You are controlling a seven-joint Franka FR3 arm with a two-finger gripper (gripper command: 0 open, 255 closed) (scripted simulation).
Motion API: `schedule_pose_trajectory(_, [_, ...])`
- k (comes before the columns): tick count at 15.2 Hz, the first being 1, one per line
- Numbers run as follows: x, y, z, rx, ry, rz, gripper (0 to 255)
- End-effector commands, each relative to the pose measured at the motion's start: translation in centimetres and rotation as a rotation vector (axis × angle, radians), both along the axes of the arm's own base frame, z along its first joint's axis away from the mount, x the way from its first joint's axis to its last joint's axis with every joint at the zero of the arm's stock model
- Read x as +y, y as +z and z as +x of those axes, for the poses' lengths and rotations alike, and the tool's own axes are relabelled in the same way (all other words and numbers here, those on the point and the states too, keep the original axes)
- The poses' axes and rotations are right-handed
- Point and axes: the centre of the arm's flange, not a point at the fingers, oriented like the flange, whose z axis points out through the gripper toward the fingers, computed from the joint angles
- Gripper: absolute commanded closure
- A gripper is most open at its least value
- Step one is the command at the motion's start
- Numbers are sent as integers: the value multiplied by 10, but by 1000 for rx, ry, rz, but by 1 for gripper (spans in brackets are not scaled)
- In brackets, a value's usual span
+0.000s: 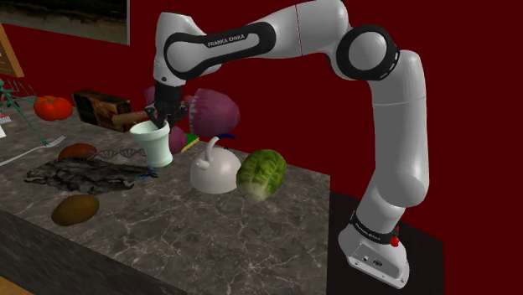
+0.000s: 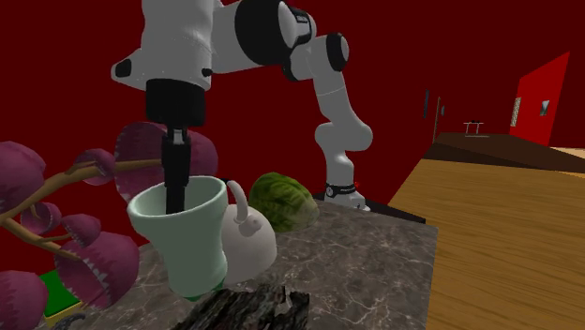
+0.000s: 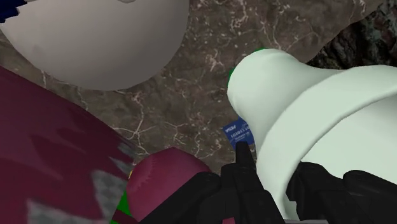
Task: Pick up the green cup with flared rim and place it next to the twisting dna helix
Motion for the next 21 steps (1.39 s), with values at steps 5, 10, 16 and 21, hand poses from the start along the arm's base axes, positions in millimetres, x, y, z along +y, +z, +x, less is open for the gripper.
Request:
schedule_pose_trajectory(5, [-18,-69,3,96,-13,-21,255])
schedule_pose_trajectory(10, [-19,-68,6,97,-14,-22,0])
schedule_pose_trajectory(16, [-19,-56,2,96,-13,-21,0])
schedule_pose_trajectory(21, [-24,-20,1,96,-13,-21,0])
